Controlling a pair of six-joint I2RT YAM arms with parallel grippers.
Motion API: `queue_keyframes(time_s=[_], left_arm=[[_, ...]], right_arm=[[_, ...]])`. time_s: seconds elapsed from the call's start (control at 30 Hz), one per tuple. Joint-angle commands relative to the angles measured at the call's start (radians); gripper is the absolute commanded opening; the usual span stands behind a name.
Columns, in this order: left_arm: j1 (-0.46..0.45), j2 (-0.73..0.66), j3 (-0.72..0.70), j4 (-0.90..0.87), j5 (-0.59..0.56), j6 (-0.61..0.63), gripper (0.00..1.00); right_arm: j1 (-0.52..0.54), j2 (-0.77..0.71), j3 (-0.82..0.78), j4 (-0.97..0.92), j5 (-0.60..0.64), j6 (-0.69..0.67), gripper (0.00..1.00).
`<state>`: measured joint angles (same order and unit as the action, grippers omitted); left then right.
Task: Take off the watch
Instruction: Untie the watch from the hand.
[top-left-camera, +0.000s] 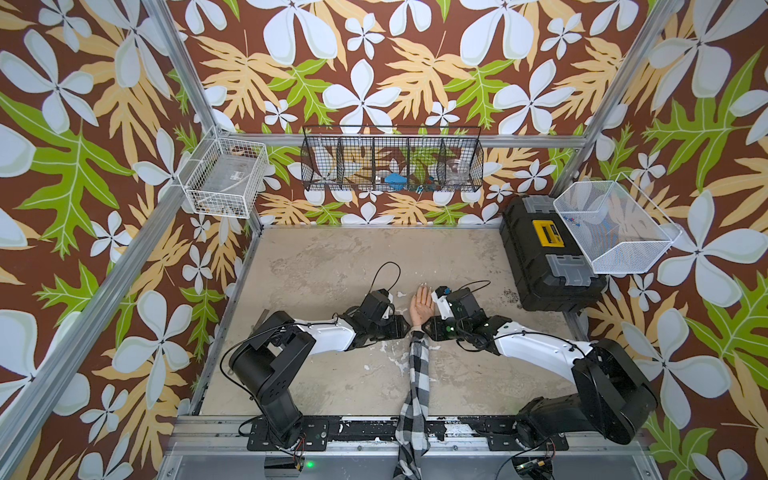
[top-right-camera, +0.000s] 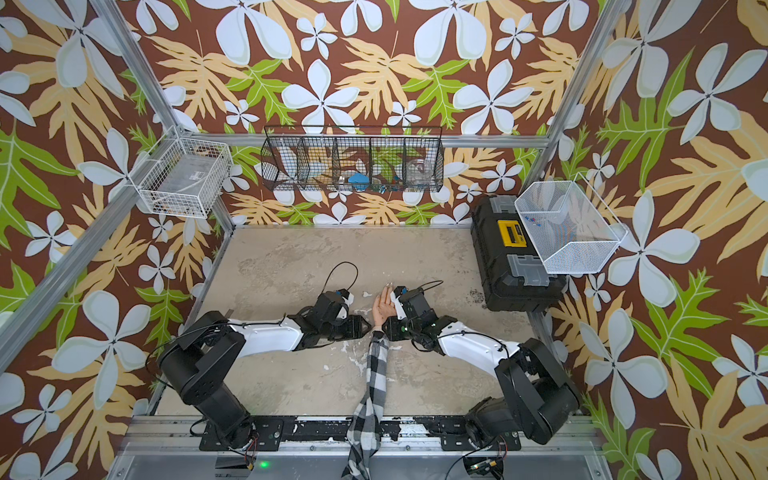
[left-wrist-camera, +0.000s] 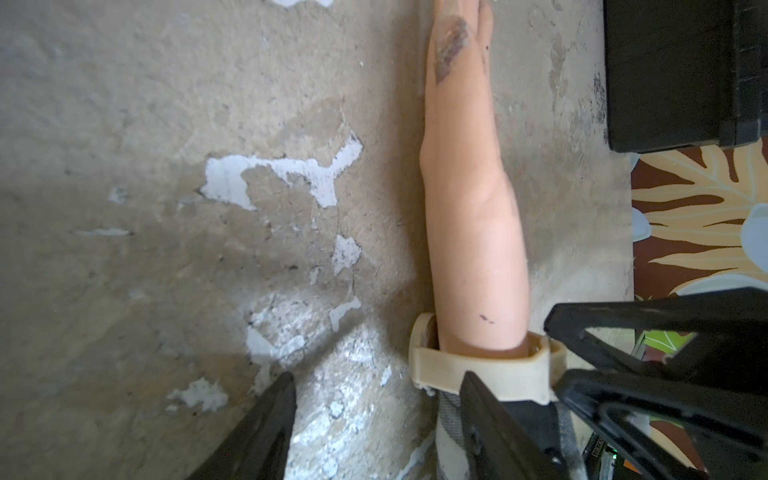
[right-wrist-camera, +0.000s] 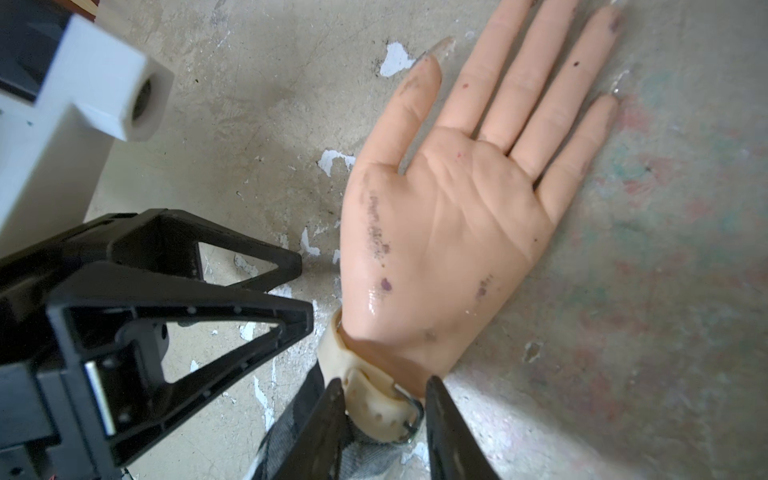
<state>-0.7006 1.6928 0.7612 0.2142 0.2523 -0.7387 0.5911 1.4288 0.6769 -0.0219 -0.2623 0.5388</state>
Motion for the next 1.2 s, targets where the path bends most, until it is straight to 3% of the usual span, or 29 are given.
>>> queue_keyframes(time_s=[0.0, 0.2, 0.4, 0.63, 0.77, 0.97, 1.17], left_arm=[[-0.002, 0.001, 0.013, -0.006, 0.009, -0.008, 0.65], [-0.008, 0.004, 0.024, -0.011, 0.011, -0.007, 0.65], [-0.016, 0.012, 0.027, -0.012, 0.015, -0.007, 0.65], [-0.020, 0.020, 0.026, -0.009, 0.015, -0.007, 0.65], [-0.020, 0.024, 0.021, -0.004, 0.015, -0.007, 0.65], [-0.022, 0.021, 0.018, -0.003, 0.013, -0.008, 0.65], [-0.022, 0.022, 0.015, 0.008, 0.016, -0.011, 0.65]], right_arm=[[0.003, -0.004, 0.000, 0.013, 0.000, 0.003, 0.34], [0.007, 0.000, 0.007, 0.015, -0.001, 0.003, 0.31], [0.007, -0.003, 0.012, 0.014, -0.011, -0.003, 0.19], [0.007, -0.004, 0.012, 0.016, -0.019, -0.004, 0.13], [0.007, -0.022, 0.012, 0.013, 0.008, -0.006, 0.26], [0.011, -0.046, 0.035, -0.030, 0.007, 0.035, 0.36], [0.060, -0.042, 0.089, -0.150, 0.135, 0.113, 0.38]])
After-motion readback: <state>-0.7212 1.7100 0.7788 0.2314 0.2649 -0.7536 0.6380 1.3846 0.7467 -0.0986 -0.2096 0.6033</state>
